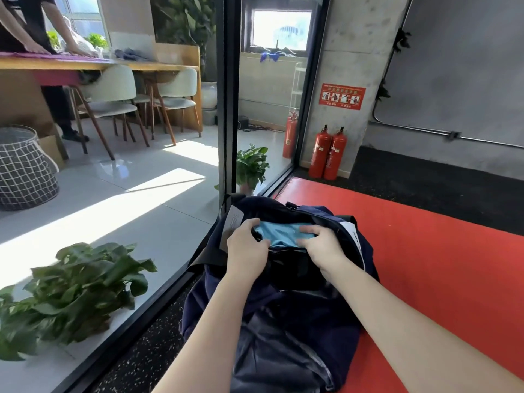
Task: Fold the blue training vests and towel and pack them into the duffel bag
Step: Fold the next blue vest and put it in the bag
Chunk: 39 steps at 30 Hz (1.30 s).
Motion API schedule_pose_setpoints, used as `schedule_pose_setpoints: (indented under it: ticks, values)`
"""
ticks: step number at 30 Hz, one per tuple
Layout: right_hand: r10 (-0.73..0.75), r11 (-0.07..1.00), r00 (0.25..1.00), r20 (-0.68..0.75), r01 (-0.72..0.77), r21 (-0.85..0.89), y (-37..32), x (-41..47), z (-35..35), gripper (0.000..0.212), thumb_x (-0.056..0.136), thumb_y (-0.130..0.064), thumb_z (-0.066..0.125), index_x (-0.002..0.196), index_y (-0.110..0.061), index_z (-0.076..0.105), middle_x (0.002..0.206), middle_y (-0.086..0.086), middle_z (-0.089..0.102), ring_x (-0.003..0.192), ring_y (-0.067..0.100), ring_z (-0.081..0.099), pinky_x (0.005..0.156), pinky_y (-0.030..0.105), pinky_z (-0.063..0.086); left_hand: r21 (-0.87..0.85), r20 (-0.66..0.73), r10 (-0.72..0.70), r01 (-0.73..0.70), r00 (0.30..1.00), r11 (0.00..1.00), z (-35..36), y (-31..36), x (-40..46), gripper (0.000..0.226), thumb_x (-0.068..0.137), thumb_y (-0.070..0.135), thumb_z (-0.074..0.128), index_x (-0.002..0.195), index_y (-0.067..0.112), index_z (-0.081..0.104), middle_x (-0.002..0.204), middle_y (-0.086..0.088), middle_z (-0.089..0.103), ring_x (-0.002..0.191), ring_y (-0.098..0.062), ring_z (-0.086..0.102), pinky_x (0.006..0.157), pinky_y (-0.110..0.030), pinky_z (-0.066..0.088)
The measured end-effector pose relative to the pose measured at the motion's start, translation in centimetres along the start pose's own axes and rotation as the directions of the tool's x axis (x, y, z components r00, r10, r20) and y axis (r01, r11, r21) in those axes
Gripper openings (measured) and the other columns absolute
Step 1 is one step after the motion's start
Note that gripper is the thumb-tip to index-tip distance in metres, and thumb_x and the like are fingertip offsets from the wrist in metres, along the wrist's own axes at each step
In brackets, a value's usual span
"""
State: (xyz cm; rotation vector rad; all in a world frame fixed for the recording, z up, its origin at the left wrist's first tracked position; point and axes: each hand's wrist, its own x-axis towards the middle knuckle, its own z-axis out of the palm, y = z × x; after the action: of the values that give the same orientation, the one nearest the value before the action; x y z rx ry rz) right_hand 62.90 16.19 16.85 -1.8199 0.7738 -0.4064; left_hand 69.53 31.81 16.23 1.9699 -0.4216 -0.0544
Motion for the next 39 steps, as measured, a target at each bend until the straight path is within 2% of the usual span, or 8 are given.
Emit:
schedule_pose_setpoints:
  ticks: [4,7,9,11,16,22,33,39]
  values:
    - [-0.054,0.998,0.998,-0.038,0.053,-0.035,0.3,1.4,0.3,0.039,0.090,-0.006,0.070,0.127,-0.019,0.064,0.107,0.006,0.068,0.076,0.019,0.061,0.062,0.022,0.046,-0.071,0.010,-0.056,0.057,0.998,0.996,1.2,-0.6,2.3,0.048,0.089,0.016,0.070,0.135,0.024,0.058,0.128,0.003,0.062,0.095,-0.005,0.054,0.082,-0.013,0.036]
    - [-0.094,0.991,0.995,-0.013,0.092,-0.092,0.4,2.0,0.5,0.050,0.091,-0.007,0.069,0.138,-0.021,0.055,0.109,0.014,0.068,0.066,0.031,0.063,0.052,0.024,0.042,-0.087,0.006,-0.016,0.016,1.000,0.996,2.2,-1.0,3.8,0.044,0.092,0.016,0.068,0.134,0.024,0.058,0.128,0.003,0.061,0.105,-0.005,0.048,0.089,-0.016,0.032]
    - [-0.121,0.983,0.992,0.024,0.123,-0.139,0.7,2.7,0.6,0.058,0.090,-0.014,0.072,0.143,-0.024,0.050,0.124,0.010,0.065,0.076,0.023,0.065,0.065,0.026,0.052,-0.103,0.013,0.007,-0.006,1.000,0.995,2.9,-1.5,4.6,0.043,0.094,0.014,0.065,0.136,0.024,0.056,0.128,0.005,0.060,0.110,-0.005,0.047,0.092,-0.016,0.030]
    - [-0.134,0.962,0.990,0.044,0.140,-0.232,1.0,3.0,0.6,0.063,0.089,-0.024,0.075,0.145,-0.027,0.046,0.136,0.002,0.059,0.110,0.023,0.062,0.094,0.034,0.051,-0.088,0.041,-0.008,0.012,0.999,0.996,3.7,-2.4,4.9,0.046,0.096,0.013,0.063,0.139,0.024,0.053,0.131,0.003,0.059,0.116,-0.010,0.050,0.094,-0.018,0.030]
    - [-0.140,0.931,0.989,0.040,0.146,-0.335,1.7,2.4,0.6,0.060,0.088,-0.031,0.074,0.142,-0.024,0.048,0.140,-0.002,0.055,0.121,0.016,0.052,0.093,0.025,0.037,-0.052,0.068,-0.073,0.077,0.995,0.996,4.8,-4.1,5.0,0.049,0.097,0.024,0.064,0.144,0.023,0.050,0.140,-0.004,0.058,0.130,-0.023,0.050,0.103,-0.027,0.034]
    - [-0.159,0.896,0.984,0.087,0.180,-0.406,1.5,0.4,0.0,0.070,0.089,-0.037,0.070,0.150,-0.024,0.039,0.155,0.003,0.037,0.143,0.023,0.035,0.116,0.034,0.031,-0.002,0.052,-0.041,0.042,0.998,0.999,4.2,-3.6,3.6,0.053,0.096,0.030,0.065,0.146,0.020,0.047,0.141,-0.005,0.056,0.133,-0.025,0.048,0.109,-0.034,0.035]
    - [-0.347,0.888,0.930,0.118,0.366,-0.277,0.9,-8.8,-4.0,0.046,0.092,-0.025,0.067,0.136,-0.020,0.056,0.133,-0.005,0.057,0.124,0.010,0.053,0.107,0.020,0.037,0.075,-0.036,0.195,-0.192,0.980,0.979,3.9,2.2,-6.1,0.040,0.096,0.022,0.063,0.135,0.010,0.058,0.135,-0.004,0.059,0.130,-0.020,0.049,0.112,-0.033,0.035]
    - [-0.395,0.910,0.919,0.002,0.391,-0.137,3.9,-15.0,-10.1,0.025,0.093,-0.014,0.063,0.117,-0.021,0.067,0.114,-0.007,0.066,0.097,-0.002,0.064,0.083,0.005,0.044,-0.017,-0.058,0.313,-0.314,0.948,0.949,7.5,6.5,-13.9,0.027,0.094,0.011,0.061,0.120,0.016,0.067,0.117,0.004,0.065,0.112,-0.015,0.059,0.099,-0.025,0.043]
